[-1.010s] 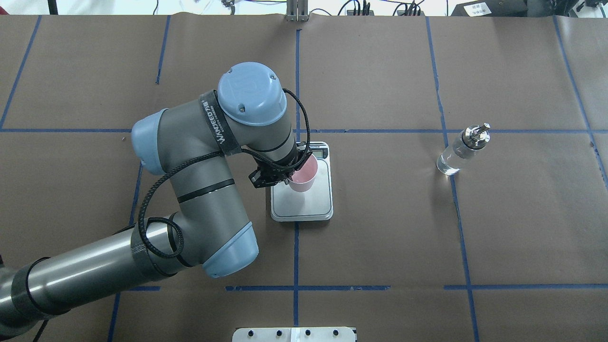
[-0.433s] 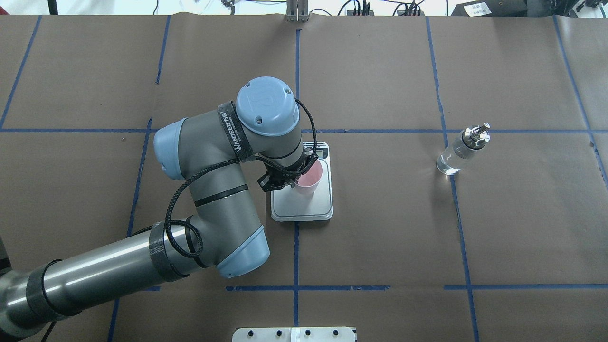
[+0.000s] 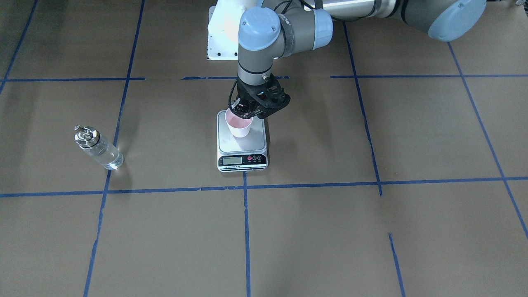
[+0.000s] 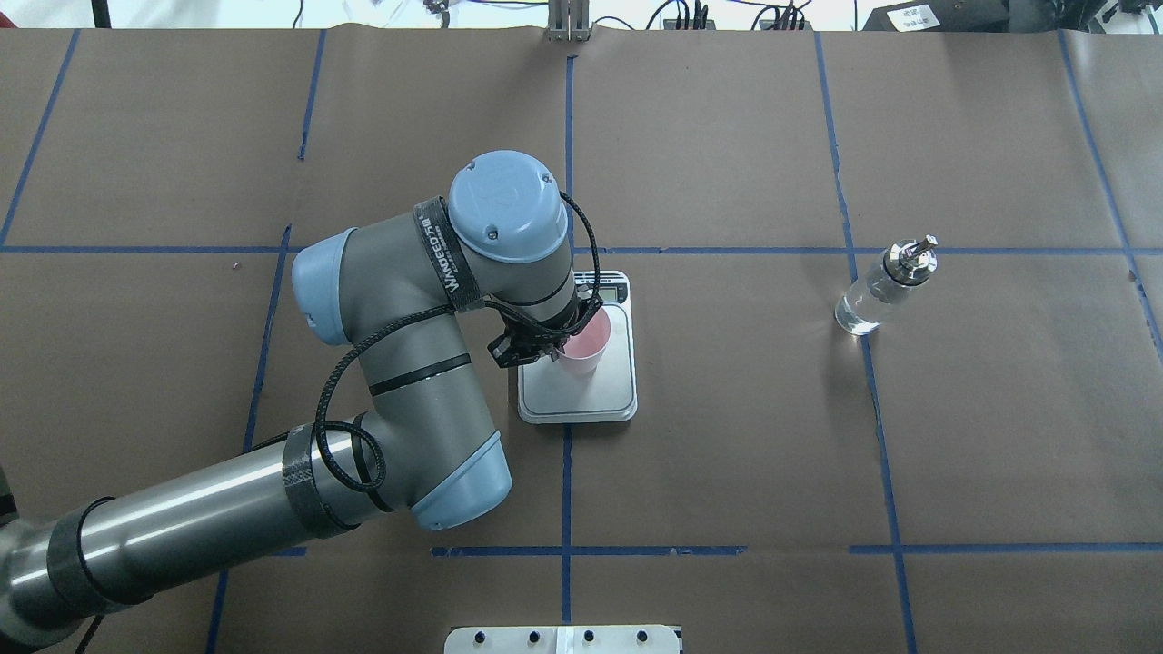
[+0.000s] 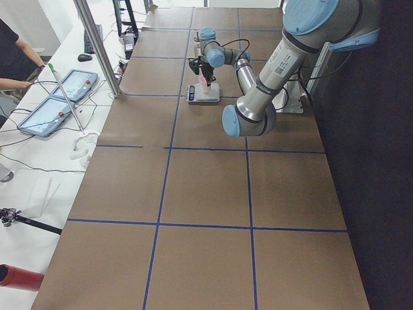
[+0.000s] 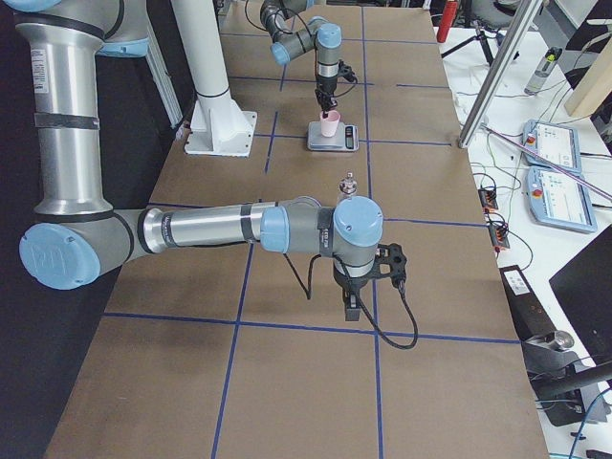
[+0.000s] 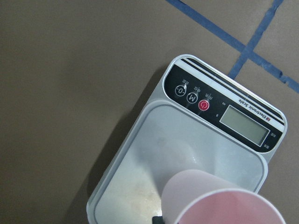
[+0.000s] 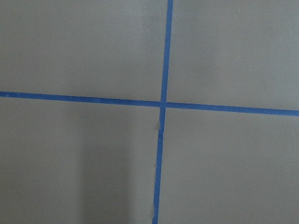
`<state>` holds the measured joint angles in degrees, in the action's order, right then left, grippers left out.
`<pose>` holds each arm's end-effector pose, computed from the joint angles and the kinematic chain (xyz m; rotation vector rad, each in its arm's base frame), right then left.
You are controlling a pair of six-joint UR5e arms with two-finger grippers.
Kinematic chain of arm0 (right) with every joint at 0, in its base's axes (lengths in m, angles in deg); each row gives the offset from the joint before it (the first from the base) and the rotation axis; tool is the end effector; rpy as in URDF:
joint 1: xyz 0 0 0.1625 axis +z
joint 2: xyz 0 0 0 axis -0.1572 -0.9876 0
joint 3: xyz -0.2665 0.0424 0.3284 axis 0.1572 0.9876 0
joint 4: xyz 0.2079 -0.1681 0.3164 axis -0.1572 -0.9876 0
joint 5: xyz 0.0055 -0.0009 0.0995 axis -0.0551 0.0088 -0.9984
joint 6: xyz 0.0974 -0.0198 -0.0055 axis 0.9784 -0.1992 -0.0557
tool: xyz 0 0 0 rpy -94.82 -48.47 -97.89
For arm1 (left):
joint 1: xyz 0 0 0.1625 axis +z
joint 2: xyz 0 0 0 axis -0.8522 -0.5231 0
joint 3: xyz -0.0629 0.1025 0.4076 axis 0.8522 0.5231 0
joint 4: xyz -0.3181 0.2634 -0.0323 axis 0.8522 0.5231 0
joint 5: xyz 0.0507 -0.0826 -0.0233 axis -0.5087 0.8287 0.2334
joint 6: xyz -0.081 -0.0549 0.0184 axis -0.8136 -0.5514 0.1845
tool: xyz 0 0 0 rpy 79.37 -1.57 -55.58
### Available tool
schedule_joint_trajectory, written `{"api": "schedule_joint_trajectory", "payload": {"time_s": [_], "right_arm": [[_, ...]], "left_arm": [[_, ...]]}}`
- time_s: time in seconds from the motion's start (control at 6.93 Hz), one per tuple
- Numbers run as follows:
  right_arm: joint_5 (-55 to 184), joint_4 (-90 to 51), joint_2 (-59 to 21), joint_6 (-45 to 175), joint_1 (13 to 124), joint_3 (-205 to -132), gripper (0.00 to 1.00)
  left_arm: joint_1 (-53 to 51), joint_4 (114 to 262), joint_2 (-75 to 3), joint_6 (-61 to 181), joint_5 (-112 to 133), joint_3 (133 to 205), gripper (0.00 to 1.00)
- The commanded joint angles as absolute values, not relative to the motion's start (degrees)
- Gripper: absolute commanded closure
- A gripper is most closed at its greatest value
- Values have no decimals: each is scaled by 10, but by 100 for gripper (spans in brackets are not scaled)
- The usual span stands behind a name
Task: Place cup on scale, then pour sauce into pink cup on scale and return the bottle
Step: 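Lower the pink cup onto the scale and open the left gripper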
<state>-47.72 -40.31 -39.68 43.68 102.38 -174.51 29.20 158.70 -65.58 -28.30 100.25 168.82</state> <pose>0.0909 -0.4826 0.5966 0.0777 -0.7865 -0.0325 0.5729 -0.4324 0.1328 -0.2344 0.8554 -0.5385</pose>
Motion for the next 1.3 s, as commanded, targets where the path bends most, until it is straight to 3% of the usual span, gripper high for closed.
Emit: {"api": "schedule_joint_trajectory", "payload": {"time_s": [0.0, 0.29, 0.72, 1.15], "right_arm": [[-477, -403, -397, 437, 1025, -1745, 0], [-477, -402, -397, 437, 1024, -1743, 0], [-477, -404, -397, 437, 1024, -1742, 0], [-483, -404, -397, 436, 1022, -1753, 0]], "left_arm": [[292, 1588, -655, -282, 1002, 1688, 54], [290, 1600, -650, -282, 1002, 1691, 0], [288, 1594, -640, -278, 1003, 1731, 0], [285, 1498, -605, -214, 1009, 1874, 0]]}}
